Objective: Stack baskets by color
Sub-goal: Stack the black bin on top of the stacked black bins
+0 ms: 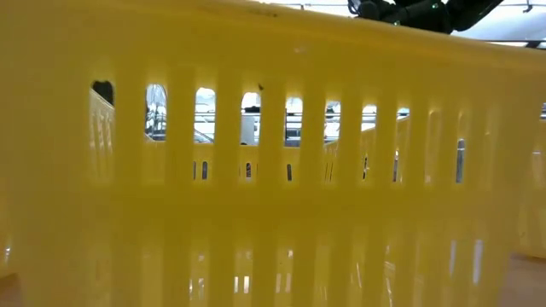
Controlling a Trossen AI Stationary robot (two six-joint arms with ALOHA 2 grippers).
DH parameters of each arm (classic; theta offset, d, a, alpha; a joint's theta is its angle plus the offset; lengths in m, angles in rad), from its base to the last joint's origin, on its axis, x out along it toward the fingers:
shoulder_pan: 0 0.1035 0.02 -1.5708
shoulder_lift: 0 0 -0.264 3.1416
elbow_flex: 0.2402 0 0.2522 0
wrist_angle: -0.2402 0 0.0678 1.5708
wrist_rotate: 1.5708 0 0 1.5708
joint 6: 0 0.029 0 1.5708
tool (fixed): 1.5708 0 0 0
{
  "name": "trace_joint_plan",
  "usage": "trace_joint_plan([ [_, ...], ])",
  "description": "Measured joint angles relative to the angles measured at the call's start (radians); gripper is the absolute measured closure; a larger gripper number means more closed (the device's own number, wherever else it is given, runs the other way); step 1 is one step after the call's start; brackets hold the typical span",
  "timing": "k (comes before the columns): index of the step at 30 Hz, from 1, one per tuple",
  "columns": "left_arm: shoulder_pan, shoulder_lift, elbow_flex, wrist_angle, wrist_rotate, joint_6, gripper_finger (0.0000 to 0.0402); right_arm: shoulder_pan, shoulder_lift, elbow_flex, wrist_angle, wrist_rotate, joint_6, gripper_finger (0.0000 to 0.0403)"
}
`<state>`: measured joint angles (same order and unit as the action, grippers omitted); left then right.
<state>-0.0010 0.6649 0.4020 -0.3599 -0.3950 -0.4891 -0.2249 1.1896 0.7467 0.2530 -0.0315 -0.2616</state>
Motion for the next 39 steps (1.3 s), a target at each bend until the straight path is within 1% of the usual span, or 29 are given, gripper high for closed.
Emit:
trace_joint_plan([
  [3, 0.034, 0.072, 0.041, -0.018, 0.030, 0.014, 0.0245, 0.000, 0.000, 0.000, -0.007, 0.000, 0.005, 0.0288],
  [8, 0.106, 0.182, 0.099, -0.029, 0.175, 0.058, 0.0206, 0.000, 0.001, 0.000, -0.024, -0.002, 0.005, 0.0288],
  [10, 0.137, 0.222, 0.124, -0.037, 0.197, 0.073, 0.0200, 0.000, 0.001, 0.000, -0.025, -0.011, 0.005, 0.0288],
  [16, 0.224, 0.319, 0.217, -0.062, 0.278, 0.147, 0.0206, 0.000, 0.001, 0.000, -0.027, -0.028, 0.007, 0.0288],
  [21, 0.285, 0.415, 0.324, -0.166, 0.310, 0.222, 0.0222, 0.000, 0.001, 0.000, -0.030, -0.049, 0.008, 0.0288],
  [24, 0.313, 0.479, 0.368, -0.216, 0.353, 0.294, 0.0228, 0.001, 0.002, 0.000, -0.030, -0.065, 0.010, 0.0288],
  [27, 0.325, 0.539, 0.393, -0.243, 0.414, 0.362, 0.0229, 0.001, 0.004, 0.000, -0.032, -0.095, 0.020, 0.0289],
  [32, 0.326, 0.616, 0.431, -0.277, 0.464, 0.449, 0.0226, 0.002, 0.004, -0.001, -0.035, -0.102, 0.023, 0.0289],
  [36, 0.325, 0.651, 0.446, -0.294, 0.537, 0.475, 0.0224, 0.003, 0.004, -0.001, -0.044, -0.102, 0.031, 0.0289],
  [39, 0.321, 0.667, 0.450, -0.315, 0.540, 0.475, 0.0225, 0.003, 0.004, -0.001, -0.048, -0.109, 0.034, 0.0289],
])
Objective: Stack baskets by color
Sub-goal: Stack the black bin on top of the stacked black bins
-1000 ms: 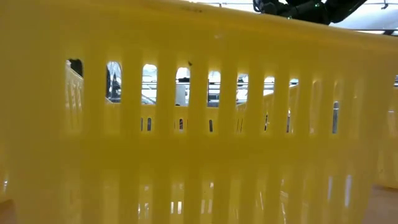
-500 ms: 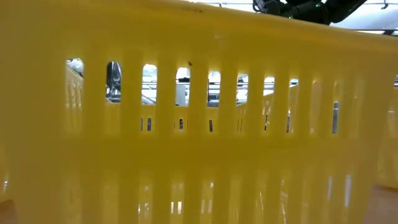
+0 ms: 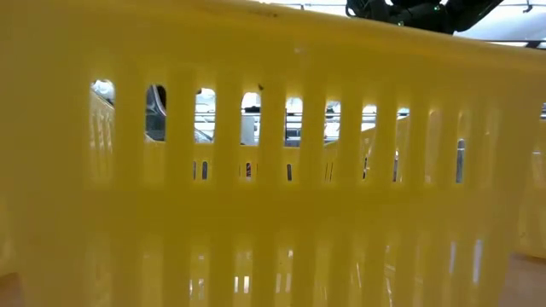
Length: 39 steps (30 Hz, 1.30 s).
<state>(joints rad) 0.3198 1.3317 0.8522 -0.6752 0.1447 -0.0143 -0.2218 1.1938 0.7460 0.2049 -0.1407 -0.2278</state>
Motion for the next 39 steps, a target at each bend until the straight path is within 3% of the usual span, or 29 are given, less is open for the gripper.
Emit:
trace_joint_plan([
  [6, -0.010, 0.011, 0.000, 0.000, -0.082, 0.008, 0.0230, 0.000, 0.000, 0.000, 0.000, -0.011, -0.001, 0.0289],
  [22, -0.038, 0.129, 0.001, 0.015, -0.129, 0.052, 0.0234, 0.003, 0.000, 0.000, 0.002, -0.011, 0.000, 0.0289],
  [28, -0.038, 0.137, 0.003, 0.023, -0.133, 0.069, 0.0282, 0.004, 0.000, 0.000, 0.002, -0.011, -0.001, 0.0289],
  [35, -0.038, 0.136, 0.038, -0.002, -0.148, 0.092, 0.0382, 0.004, 0.000, 0.000, 0.002, -0.011, -0.001, 0.0289],
  [39, -0.038, 0.136, 0.060, -0.021, -0.157, 0.116, 0.0390, 0.004, 0.000, 0.000, 0.002, -0.011, -0.003, 0.0289],
])
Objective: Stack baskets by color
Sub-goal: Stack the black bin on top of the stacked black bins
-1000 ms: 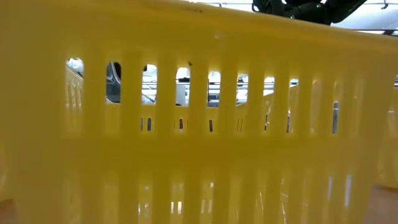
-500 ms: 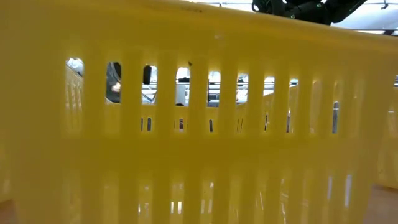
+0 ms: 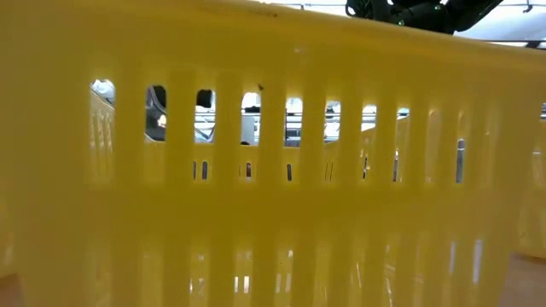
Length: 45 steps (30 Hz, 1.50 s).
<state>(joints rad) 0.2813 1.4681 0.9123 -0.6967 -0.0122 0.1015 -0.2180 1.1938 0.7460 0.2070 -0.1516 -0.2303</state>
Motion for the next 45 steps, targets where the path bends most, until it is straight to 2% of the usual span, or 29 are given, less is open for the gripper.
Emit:
trace_joint_plan([
  [4, 0.000, 0.000, 0.046, -0.039, -0.047, 0.035, 0.0394, 0.000, 0.000, 0.000, -0.012, 0.009, 0.002, 0.0289],
  [13, -0.027, -0.001, 0.188, -0.080, -0.186, 0.106, 0.0395, -0.001, -0.009, 0.000, -0.055, 0.105, 0.002, 0.0289],
  [18, -0.039, -0.001, 0.270, -0.088, -0.224, 0.118, 0.0395, -0.001, -0.072, 0.000, -0.133, 0.164, 0.017, 0.0289],
  [24, -0.081, -0.002, 0.354, -0.062, -0.325, 0.156, 0.0396, -0.001, -0.159, 0.000, -0.207, 0.196, 0.050, 0.0289],
  [27, -0.095, -0.002, 0.365, 0.033, -0.320, 0.157, 0.0396, 0.000, -0.177, 0.000, -0.227, 0.196, 0.056, 0.0289],
  [32, -0.106, 0.014, 0.366, 0.156, -0.243, 0.153, 0.0396, 0.000, -0.185, 0.000, -0.246, 0.196, 0.063, 0.0289],
  [41, -0.116, 0.136, 0.366, 0.337, -0.149, 0.170, 0.0396, 0.000, -0.234, 0.000, -0.276, 0.219, 0.089, 0.0289],
  [45, -0.124, 0.188, 0.366, 0.393, -0.140, 0.187, 0.0396, 0.004, -0.239, 0.000, -0.282, 0.219, 0.096, 0.0289],
])
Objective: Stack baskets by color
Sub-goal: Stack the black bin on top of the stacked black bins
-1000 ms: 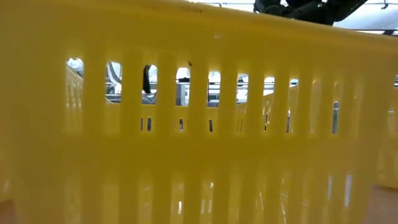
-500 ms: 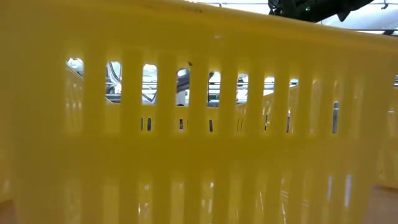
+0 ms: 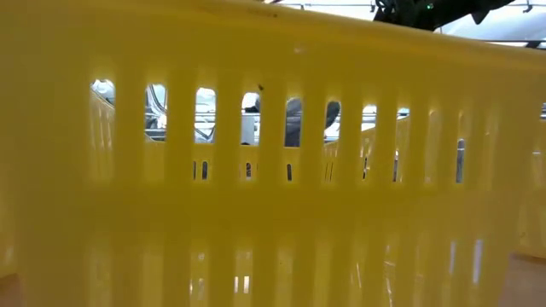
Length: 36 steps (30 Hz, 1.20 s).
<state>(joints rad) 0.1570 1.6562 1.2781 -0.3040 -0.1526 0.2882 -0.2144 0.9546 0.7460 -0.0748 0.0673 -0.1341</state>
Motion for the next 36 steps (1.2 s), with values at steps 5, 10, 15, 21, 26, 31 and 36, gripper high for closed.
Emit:
trace_joint_plan([
  [5, 0.000, 0.038, -0.001, -0.038, 0.023, -0.012, 0.0397, 0.004, 0.000, 0.000, 0.000, 0.000, -0.001, 0.0289],
  [10, -0.003, 0.041, -0.001, -0.082, 0.027, -0.030, 0.0397, 0.004, 0.000, 0.000, 0.000, -0.003, -0.005, 0.0289],
  [15, -0.003, 0.041, -0.001, -0.118, 0.030, -0.034, 0.0392, 0.004, 0.000, 0.000, 0.006, -0.005, -0.007, 0.0289],
  [21, -0.004, 0.040, -0.001, -0.121, 0.022, -0.041, 0.0329, 0.004, 0.001, -0.008, 0.016, -0.008, 0.000, 0.0289],
  [26, -0.005, 0.039, -0.001, -0.134, 0.019, -0.041, 0.0270, 0.004, 0.002, -0.035, 0.046, -0.008, 0.000, 0.0289],
  [31, -0.003, 0.007, -0.001, -0.158, 0.018, -0.037, 0.0243, 0.004, 0.002, -0.049, 0.055, -0.008, 0.000, 0.0289],
  [36, -0.003, -0.027, -0.001, -0.138, 0.017, -0.014, 0.0246, 0.004, 0.002, -0.051, 0.072, -0.008, 0.000, 0.0289],
])
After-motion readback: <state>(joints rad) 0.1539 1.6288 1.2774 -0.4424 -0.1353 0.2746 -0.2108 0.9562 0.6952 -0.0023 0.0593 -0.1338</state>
